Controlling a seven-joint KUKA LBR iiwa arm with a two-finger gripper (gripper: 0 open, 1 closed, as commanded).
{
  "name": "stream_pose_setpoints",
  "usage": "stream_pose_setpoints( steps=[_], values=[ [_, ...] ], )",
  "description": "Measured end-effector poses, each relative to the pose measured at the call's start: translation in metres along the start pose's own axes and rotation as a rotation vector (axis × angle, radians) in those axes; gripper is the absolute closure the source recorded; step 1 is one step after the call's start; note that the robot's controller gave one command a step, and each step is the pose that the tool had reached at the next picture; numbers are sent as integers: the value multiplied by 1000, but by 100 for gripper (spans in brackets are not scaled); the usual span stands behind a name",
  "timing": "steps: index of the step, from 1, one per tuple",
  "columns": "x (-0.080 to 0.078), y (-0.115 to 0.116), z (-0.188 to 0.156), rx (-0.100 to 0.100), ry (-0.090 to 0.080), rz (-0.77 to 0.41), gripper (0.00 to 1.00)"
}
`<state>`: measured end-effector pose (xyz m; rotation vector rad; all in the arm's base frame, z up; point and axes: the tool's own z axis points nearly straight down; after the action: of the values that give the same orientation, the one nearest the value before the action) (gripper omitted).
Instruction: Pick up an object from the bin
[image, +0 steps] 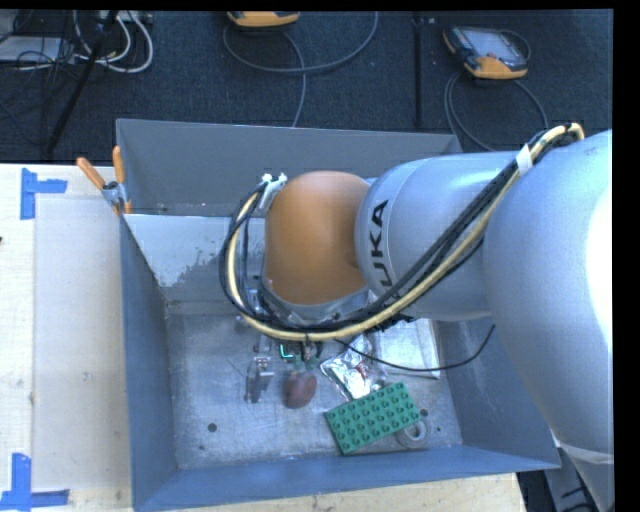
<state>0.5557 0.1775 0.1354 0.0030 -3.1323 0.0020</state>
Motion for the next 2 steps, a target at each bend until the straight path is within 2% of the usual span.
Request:
stream_pose_setpoints(
  steps=[1,2],
  values=[
    [0,-69,56,1,-2,-146,0],
    [-8,-103,62,-5,-15,-220,0]
  ],
)
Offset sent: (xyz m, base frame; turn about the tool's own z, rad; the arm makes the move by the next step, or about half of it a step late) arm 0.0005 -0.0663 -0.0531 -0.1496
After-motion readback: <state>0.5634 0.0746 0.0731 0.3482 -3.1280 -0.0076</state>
